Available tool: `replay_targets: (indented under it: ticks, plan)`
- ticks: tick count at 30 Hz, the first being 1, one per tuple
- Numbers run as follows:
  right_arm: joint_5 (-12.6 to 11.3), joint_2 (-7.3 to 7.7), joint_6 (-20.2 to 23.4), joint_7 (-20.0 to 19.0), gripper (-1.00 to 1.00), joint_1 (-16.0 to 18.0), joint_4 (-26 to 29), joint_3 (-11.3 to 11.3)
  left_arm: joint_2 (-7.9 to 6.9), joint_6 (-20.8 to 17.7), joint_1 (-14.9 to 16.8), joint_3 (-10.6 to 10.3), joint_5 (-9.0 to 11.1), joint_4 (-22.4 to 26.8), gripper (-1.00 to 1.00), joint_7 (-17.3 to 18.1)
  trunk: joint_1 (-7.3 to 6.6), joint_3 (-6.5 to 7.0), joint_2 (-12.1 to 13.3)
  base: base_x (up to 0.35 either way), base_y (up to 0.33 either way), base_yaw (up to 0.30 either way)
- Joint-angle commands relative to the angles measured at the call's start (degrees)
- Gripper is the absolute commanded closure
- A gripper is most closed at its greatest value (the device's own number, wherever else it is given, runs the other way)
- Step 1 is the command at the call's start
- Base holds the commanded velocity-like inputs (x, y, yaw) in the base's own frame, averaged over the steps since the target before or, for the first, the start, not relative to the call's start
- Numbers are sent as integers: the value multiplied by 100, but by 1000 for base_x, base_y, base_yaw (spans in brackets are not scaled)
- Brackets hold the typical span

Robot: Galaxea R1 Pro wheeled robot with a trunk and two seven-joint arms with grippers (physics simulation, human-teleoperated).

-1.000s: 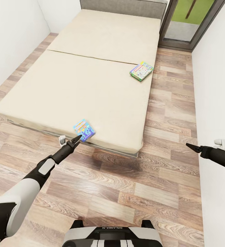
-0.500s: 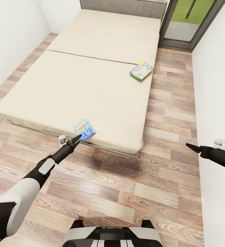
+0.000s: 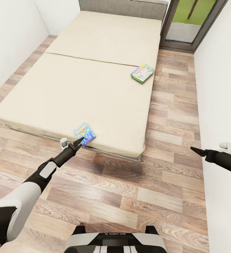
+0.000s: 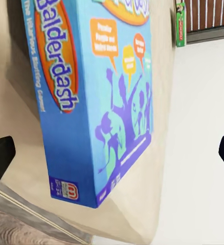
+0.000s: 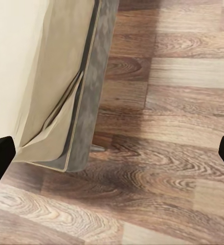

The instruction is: Put all the toys in the child's room - the three board games (two on the bed and one on the table), the two jigsaw puzzles on the table, and the tennis ball on the table - inside the toy box on the table in the child's room.

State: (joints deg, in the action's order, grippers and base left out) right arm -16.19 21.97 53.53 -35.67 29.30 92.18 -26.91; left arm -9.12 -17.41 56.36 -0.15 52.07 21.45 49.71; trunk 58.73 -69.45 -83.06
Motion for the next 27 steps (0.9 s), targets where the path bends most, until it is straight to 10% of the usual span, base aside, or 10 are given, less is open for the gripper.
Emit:
replay_targets:
  ticks: [1,27]
  plan:
    - [12,-1,31,-29,-100,5,1,-6,-2,-59,1,-2,41,-1,-100,12,0,2,-2,0,0,-120]
    - [18,-42,35,-28,-100,5,1,-15,-7,-47,6,-2,38,-1,-100,12,0,30,-2,0,0,-32]
